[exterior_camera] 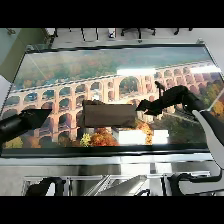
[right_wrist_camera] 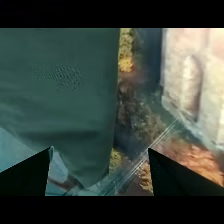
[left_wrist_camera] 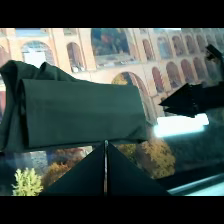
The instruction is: Fold the shirts.
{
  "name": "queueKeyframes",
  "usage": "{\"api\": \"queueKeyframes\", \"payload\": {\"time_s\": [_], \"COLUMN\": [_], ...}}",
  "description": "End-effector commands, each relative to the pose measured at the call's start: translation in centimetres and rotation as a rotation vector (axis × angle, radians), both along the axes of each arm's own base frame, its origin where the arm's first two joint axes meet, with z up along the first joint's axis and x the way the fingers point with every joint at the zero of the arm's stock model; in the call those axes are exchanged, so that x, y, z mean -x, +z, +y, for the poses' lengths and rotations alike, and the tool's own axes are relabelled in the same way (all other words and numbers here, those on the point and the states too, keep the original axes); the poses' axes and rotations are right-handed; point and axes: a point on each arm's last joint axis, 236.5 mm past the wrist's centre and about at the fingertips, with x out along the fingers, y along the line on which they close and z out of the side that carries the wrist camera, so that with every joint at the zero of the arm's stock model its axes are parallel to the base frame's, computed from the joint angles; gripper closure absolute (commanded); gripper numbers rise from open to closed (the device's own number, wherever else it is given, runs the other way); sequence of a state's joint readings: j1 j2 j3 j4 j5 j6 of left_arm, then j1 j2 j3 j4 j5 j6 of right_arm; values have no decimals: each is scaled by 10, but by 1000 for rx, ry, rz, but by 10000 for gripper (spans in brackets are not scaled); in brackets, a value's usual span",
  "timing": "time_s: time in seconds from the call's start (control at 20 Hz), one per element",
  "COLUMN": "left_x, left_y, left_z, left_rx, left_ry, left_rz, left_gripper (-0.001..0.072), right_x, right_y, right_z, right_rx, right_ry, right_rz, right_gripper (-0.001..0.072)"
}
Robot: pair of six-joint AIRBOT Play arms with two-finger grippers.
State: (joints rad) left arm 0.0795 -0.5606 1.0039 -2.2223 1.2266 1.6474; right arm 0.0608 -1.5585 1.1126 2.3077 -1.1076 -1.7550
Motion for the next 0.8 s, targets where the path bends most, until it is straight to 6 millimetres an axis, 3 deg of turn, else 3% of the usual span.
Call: {"api": "queueKeyframes", "payload": {"time_s": [0.0, 0.2, 0.25, 0.4, 0.5, 0.6, 0.65, 0.75], "left_x": [-9, -14, -15, -17, -16, -13, -12, -11], "left_y": [-8, -16, -16, -12, -4, 5, 10, 17], "left_z": [-17, -27, -28, -27, -26, -25, -25, -23], "left_rx": [1, 4, 5, 8, 10, 13, 16, 19], "left_ry": [-66, -94, -97, -88, -78, -69, -64, -54], "left_rz": [39, 63, 64, 44, 10, -28, -46, -77], "left_gripper": [690, 690, 690, 690, 690, 690, 690, 690], "right_x": [9, 17, 15, 0, -18, -47, -62, -86], "right_y": [-35, -57, -57, -48, -33, -5, 13, 52], "right_z": [28, 53, 57, 62, 62, 50, 35, -21], "right_rx": [-65, -60, -59, -68, -72, -76, -76, -52], "right_ry": [19, 45, 43, 31, 19, -47, -90, -210], "right_rz": [75, 102, 92, 46, -14, -105, -158, -256], "right_gripper": [37, 45, 92, 681, 694, 694, 695, 694]}}
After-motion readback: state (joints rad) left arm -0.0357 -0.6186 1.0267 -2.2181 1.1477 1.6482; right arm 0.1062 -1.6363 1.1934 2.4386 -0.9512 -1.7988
